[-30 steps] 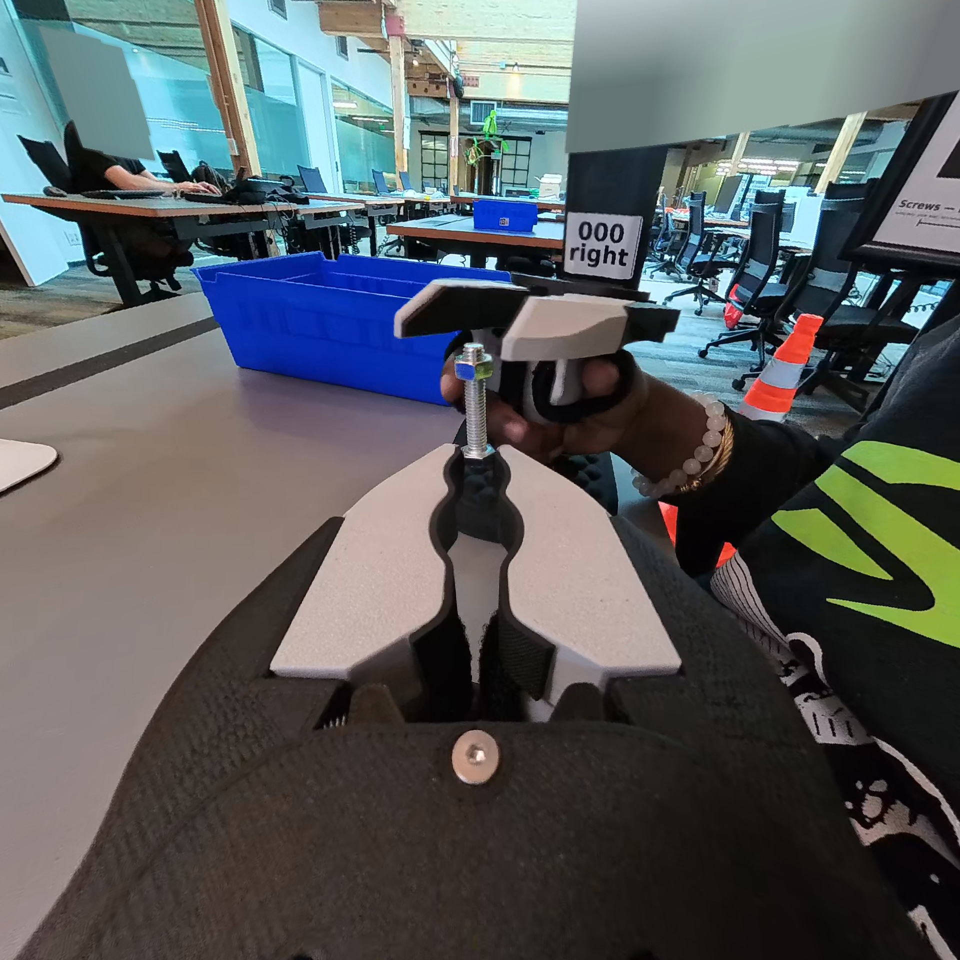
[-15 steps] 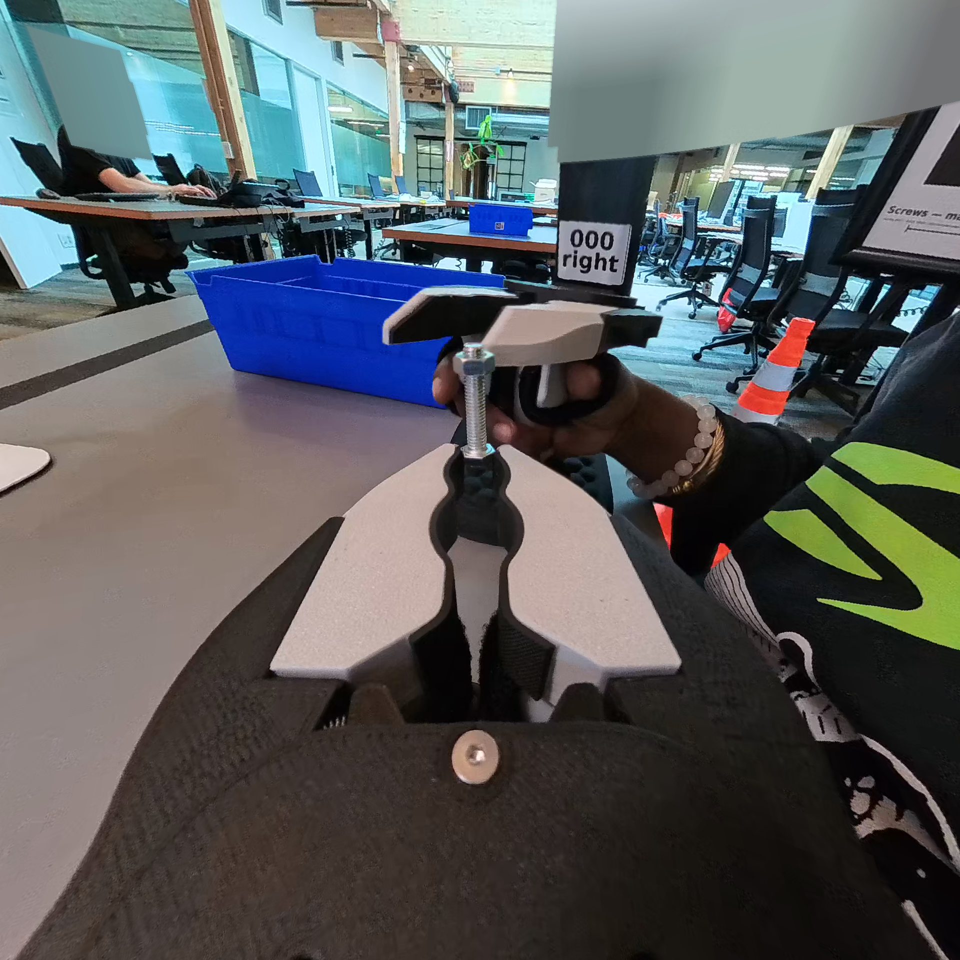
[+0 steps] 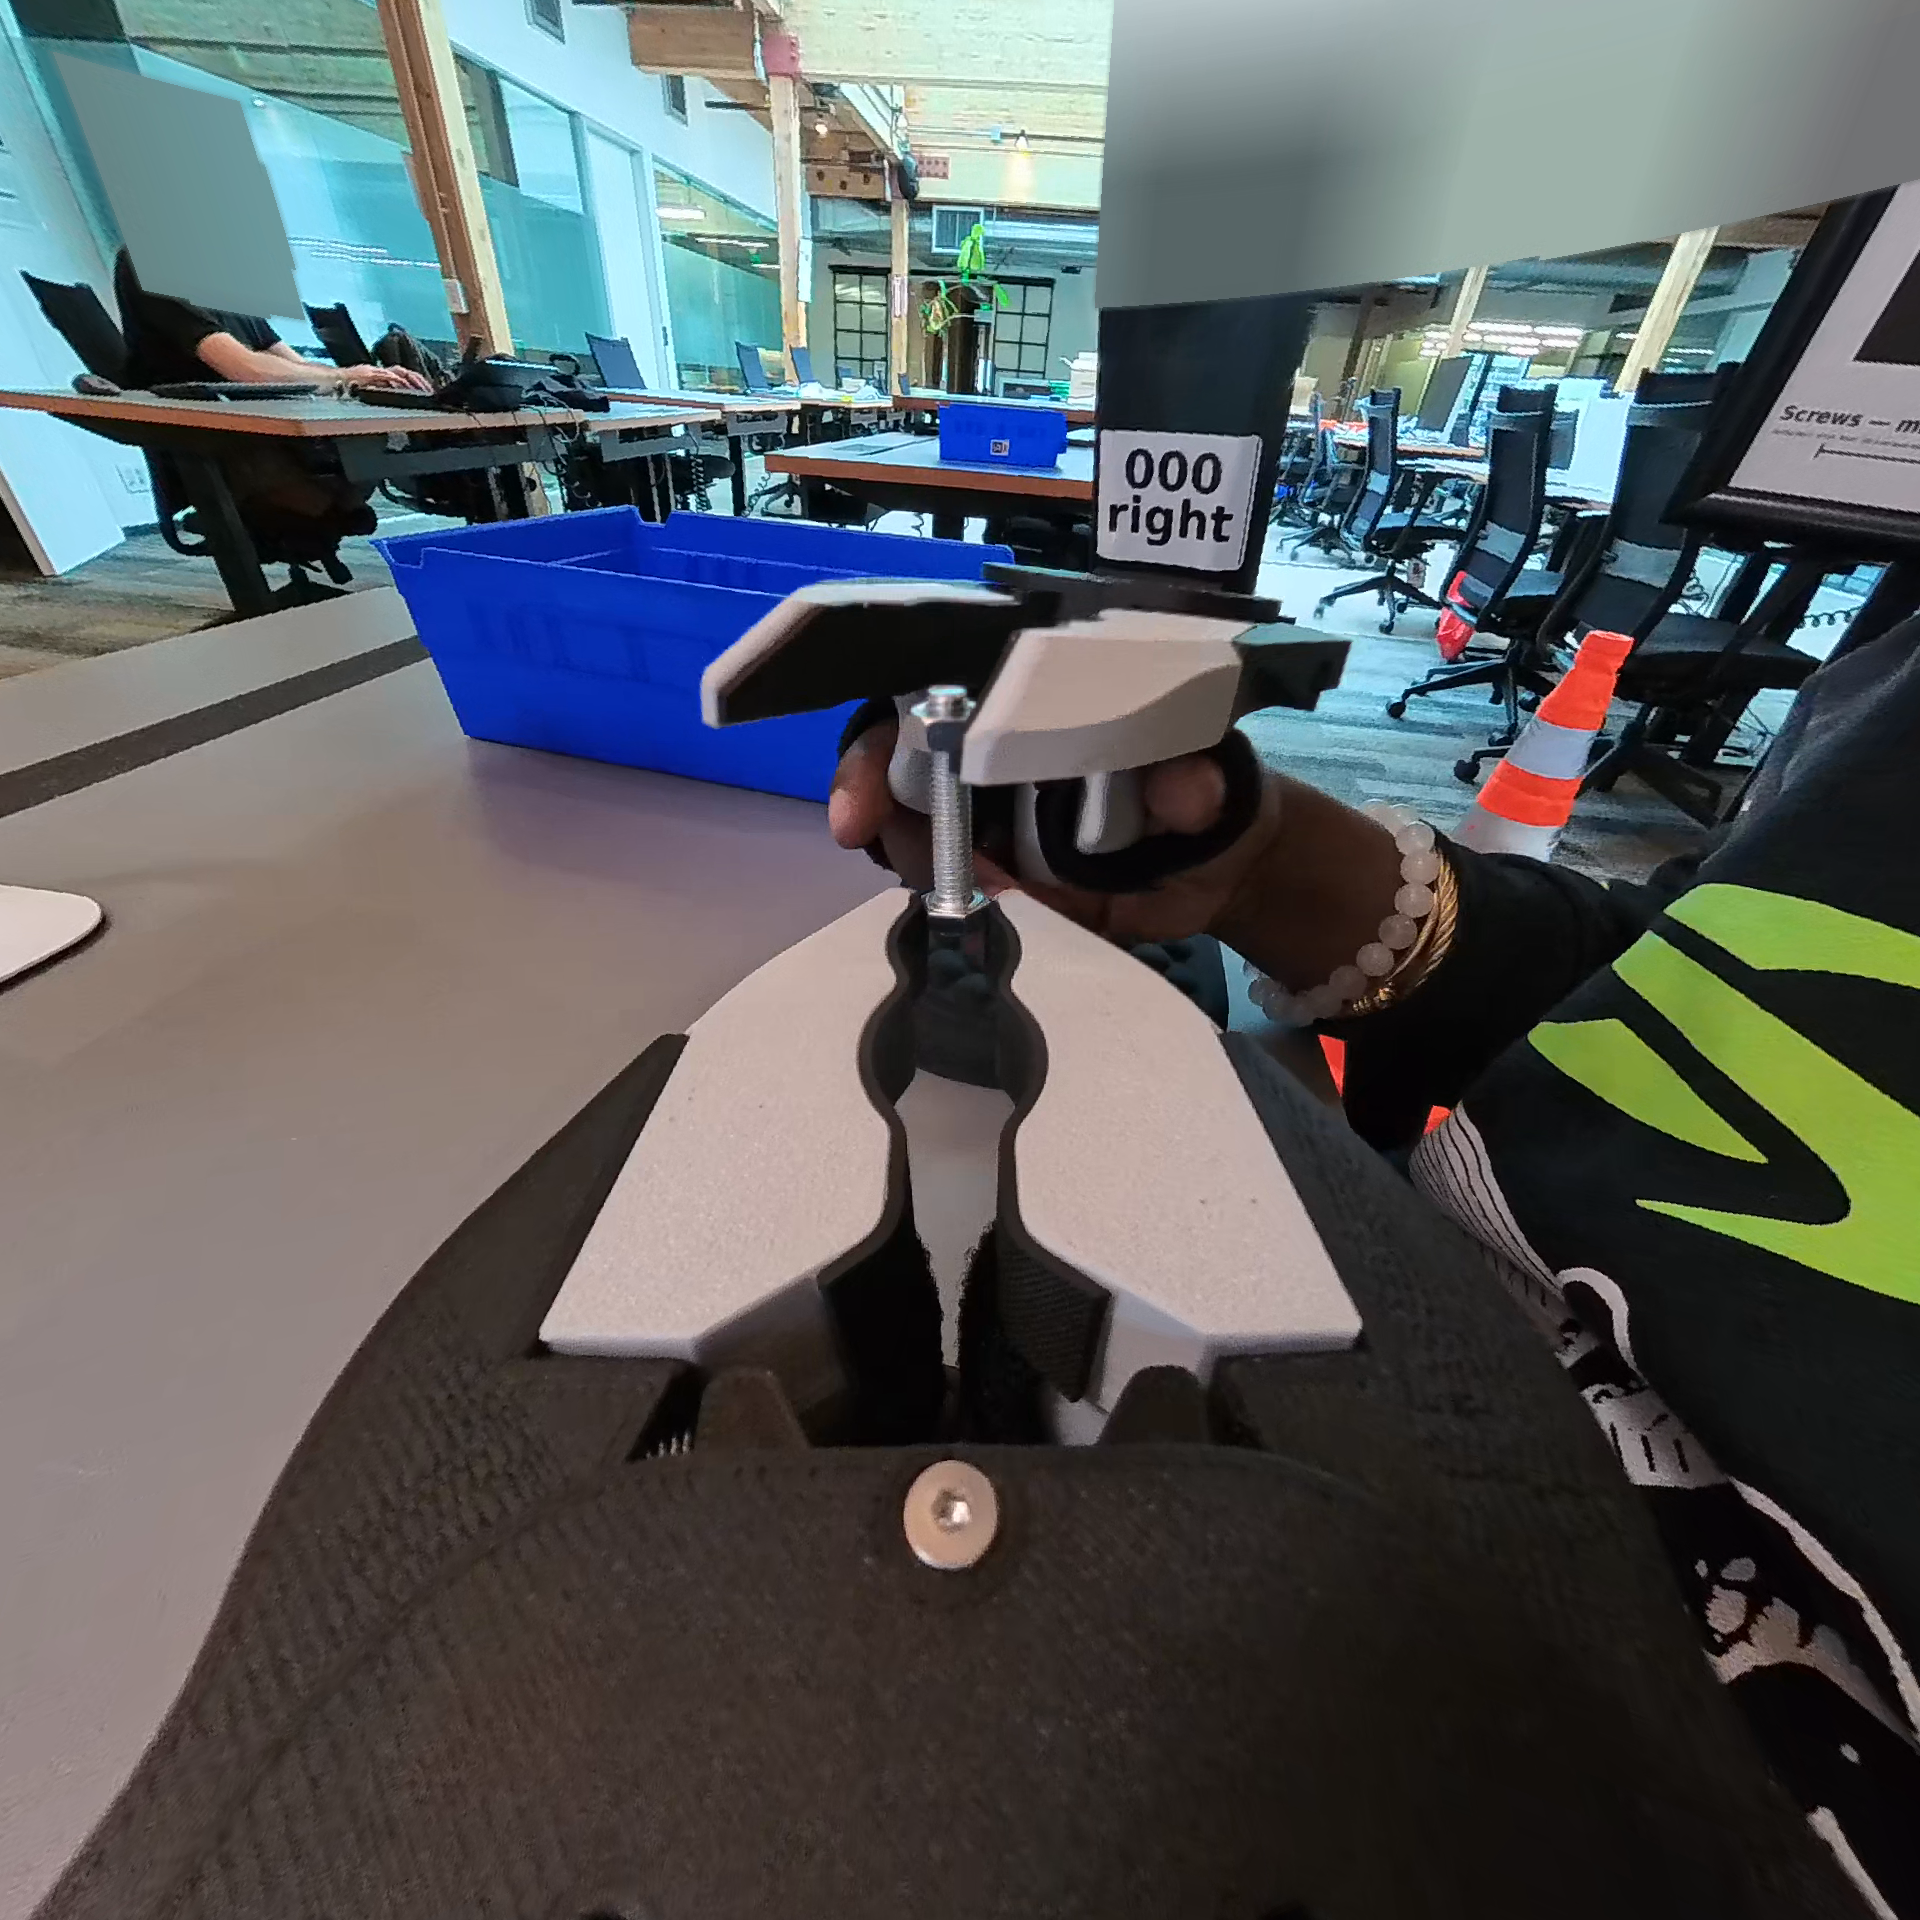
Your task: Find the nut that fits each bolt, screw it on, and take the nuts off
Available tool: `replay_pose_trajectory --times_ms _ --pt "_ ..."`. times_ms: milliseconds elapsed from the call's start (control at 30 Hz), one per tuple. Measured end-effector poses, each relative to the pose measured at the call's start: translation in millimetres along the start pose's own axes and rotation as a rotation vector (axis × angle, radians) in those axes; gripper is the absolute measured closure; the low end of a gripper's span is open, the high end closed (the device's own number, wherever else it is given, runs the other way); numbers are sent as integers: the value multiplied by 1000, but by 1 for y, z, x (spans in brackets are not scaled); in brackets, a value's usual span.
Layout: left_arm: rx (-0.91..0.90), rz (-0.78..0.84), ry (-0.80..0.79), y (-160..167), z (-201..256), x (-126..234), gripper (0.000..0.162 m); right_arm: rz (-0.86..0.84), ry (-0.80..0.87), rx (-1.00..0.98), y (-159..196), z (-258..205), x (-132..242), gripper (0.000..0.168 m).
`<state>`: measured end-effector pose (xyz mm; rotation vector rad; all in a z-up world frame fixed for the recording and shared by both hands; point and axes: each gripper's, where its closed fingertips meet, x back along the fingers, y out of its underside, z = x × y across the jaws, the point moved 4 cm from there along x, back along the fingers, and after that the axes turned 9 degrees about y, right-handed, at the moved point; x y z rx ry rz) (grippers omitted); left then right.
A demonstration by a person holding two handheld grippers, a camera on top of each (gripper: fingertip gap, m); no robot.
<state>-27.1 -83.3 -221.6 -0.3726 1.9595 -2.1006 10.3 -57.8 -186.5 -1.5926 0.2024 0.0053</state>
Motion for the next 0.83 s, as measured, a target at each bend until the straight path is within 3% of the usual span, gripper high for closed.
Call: replay_pose_trajectory --times_ms 300,667,833 --pt "1 5 1 -1 0 0 152 21 54 1 -5 13 24 139" --pt "-2 -4 -2 0 0 0 152 7 -14 0 -2 -2 1 135" --pt "-1 2 -2 0 -1 0 152 1 9 4 -2 4 10 135"
